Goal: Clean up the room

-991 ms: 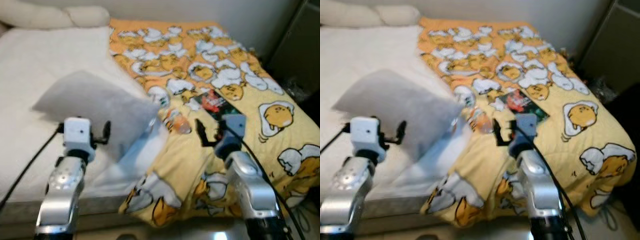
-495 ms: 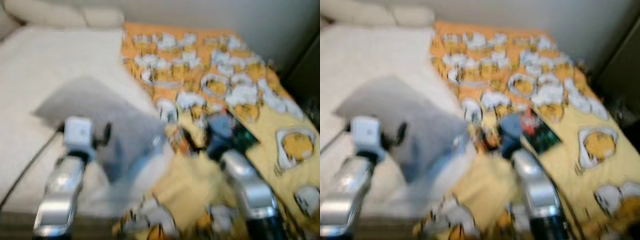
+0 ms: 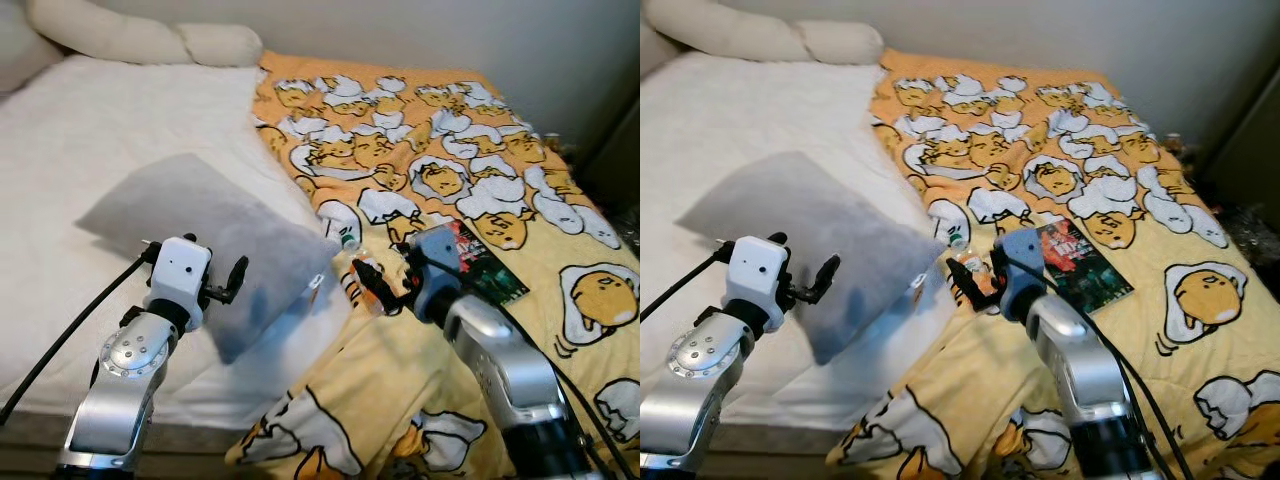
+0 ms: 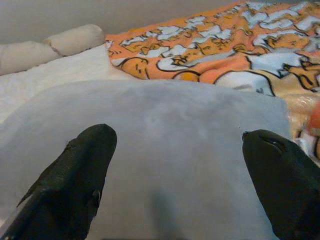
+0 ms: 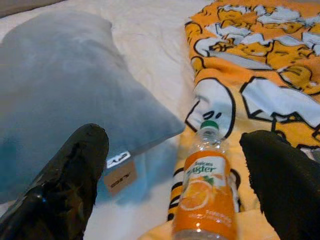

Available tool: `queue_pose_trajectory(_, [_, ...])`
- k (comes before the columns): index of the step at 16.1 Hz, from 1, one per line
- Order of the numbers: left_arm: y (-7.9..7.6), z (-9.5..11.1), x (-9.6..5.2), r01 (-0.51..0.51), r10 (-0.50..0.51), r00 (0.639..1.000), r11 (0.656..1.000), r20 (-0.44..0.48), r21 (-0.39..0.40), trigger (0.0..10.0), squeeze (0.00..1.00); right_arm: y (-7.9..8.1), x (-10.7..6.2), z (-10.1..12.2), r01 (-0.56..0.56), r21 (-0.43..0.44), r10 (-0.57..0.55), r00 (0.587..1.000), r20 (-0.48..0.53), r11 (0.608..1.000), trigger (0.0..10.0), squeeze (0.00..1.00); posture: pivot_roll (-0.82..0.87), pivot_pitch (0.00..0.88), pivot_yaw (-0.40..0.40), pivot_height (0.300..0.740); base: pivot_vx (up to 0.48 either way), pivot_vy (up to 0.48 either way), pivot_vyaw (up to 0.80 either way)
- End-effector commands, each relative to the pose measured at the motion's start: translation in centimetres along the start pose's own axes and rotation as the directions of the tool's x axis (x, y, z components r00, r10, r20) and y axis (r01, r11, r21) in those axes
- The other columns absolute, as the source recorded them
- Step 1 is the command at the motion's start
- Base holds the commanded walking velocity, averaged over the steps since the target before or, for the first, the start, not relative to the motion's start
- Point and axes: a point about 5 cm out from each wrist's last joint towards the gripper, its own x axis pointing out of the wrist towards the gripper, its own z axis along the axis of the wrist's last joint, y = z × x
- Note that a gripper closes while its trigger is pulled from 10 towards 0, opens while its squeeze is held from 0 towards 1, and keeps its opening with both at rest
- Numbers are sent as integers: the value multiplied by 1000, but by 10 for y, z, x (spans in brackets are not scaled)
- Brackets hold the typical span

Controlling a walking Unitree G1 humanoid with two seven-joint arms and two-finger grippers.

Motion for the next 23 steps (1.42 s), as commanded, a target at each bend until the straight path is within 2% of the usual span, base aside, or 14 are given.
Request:
queue_pose_trajectory(1, [-1, 5, 2, 30, -30, 999, 1000, 11, 6, 10000, 306, -8, 0, -3, 41, 19, -41, 999, -33, 999, 10000, 1000, 105, 0, -33, 740, 0, 0, 0])
queue_pose_trajectory(2, [-2, 6, 3, 81, -81, 997, 997, 3, 15, 10000, 306, -15, 10, -4, 78, 10, -76, 993, -93, 997, 10000, 1000, 108, 0, -30, 740, 0, 0, 0])
queue_pose_trajectory(3, [-5, 8, 4, 180, -180, 984, 983, -10, 45, 10000, 310, -26, 27, -1, 126, -11, -126, 980, -154, 992, 10000, 1000, 117, 3, -24, 740, 0, 0, 0])
queue_pose_trajectory(7, [-7, 10, 3, 281, -279, 960, 957, -40, 76, 10000, 314, -29, 48, 10, 120, -16, -121, 976, -179, 993, 10000, 1000, 144, 33, -16, 740, 0, 0, 0])
queue_pose_trajectory(8, [-6, 10, 0, 332, -327, 943, 939, -65, 91, 10000, 306, -29, 60, 16, 127, -27, -130, 971, -200, 992, 10000, 1000, 153, 53, -12, 740, 0, 0, 0])
queue_pose_trajectory(12, [-9, 13, -12, 437, -427, 898, 895, -106, 90, 10000, 302, -26, 75, 26, 174, -22, -174, 961, -214, 985, 10000, 1000, 183, 105, -16, 740, 0, 0, 0])
queue_pose_trajectory(13, [-9, 13, -15, 441, -431, 895, 893, -114, 92, 10000, 306, -23, 77, 28, 179, -42, -183, 960, -210, 983, 10000, 620, 187, 122, -18, 740, 0, 0, 0])
queue_pose_trajectory(14, [-8, 13, -18, 441, -430, 895, 893, -118, 92, 10000, 298, -21, 79, 29, 176, -43, -181, 961, -209, 983, 10000, 141, 195, 145, -21, 740, 0, 0, 0])
queue_pose_trajectory(15, [-4, 12, -22, 423, -410, 902, 902, -137, 86, 10000, 302, -19, 80, 25, 189, -63, -198, 954, -224, 980, 10000, 0, 206, 173, -27, 740, 0, 0, 0])
queue_pose_trajectory(21, [1, 14, -47, 440, -418, 887, 894, -196, 81, 10000, 302, -19, 78, 10, 272, -95, -288, 921, -264, 958, 10000, 0, 252, 256, -43, 740, 0, 0, 0])
queue_pose_trajectory(23, [2, 16, -50, 439, -416, 886, 895, -203, 81, 10000, 302, -16, 79, 7, 266, -15, -261, 927, -268, 964, 10000, 0, 257, 266, -48, 740, 0, 0, 0])
